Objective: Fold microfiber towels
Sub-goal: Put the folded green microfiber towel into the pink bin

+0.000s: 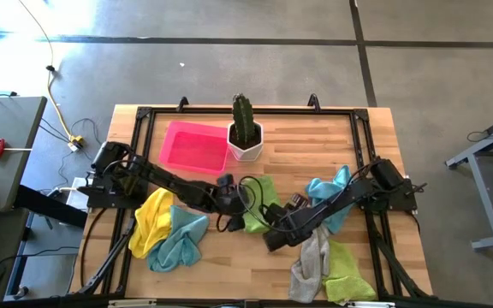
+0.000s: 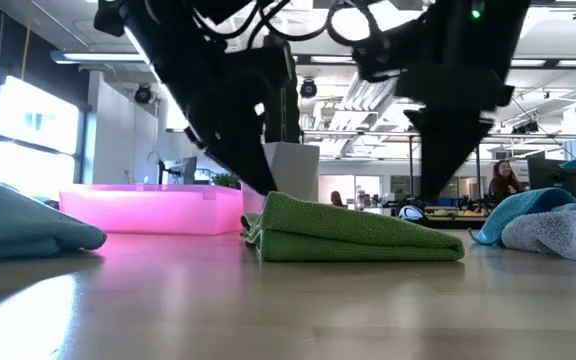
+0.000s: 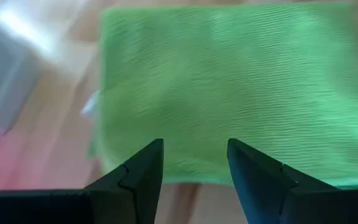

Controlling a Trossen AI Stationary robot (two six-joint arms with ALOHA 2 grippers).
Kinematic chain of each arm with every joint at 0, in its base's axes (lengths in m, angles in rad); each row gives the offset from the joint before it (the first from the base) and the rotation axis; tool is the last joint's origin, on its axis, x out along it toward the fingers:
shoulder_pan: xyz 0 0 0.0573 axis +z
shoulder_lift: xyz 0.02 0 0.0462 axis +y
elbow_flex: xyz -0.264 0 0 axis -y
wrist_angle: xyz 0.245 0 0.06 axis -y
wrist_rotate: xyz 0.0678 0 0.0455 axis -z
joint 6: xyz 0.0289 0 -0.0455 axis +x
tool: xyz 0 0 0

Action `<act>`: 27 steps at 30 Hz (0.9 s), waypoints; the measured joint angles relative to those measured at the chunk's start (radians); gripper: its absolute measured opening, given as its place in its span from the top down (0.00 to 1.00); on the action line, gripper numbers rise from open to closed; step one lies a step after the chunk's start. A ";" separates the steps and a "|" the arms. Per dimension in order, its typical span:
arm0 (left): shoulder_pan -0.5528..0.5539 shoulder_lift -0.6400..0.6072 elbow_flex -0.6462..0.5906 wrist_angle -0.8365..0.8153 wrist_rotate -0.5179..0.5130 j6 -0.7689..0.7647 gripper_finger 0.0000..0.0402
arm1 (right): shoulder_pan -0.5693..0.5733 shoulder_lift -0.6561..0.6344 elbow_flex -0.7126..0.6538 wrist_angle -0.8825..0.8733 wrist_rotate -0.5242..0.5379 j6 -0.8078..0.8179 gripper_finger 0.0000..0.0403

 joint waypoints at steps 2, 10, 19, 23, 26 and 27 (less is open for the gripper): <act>-0.001 0.000 0.000 -0.030 -0.016 -0.036 0.58 | -0.007 -0.010 0.000 -0.058 0.011 -0.047 0.68; 0.039 -0.019 -0.001 -0.182 0.118 -0.128 0.58 | -0.064 -0.209 -0.199 -0.049 0.107 -0.162 0.68; 0.088 -0.029 -0.003 -0.205 0.196 -0.192 0.58 | -0.101 -0.615 -0.714 0.650 0.037 -0.195 0.68; 0.119 -0.029 -0.022 -0.208 0.264 -0.207 0.58 | -0.100 -0.733 -0.874 0.856 -0.006 -0.273 0.68; 0.133 -0.044 -0.040 -0.183 0.303 -0.220 0.60 | -0.107 -0.817 -0.963 0.924 -0.008 -0.302 0.68; 0.134 -0.050 -0.048 -0.149 0.315 -0.227 0.61 | -0.110 -0.841 -0.988 0.941 -0.006 -0.304 0.68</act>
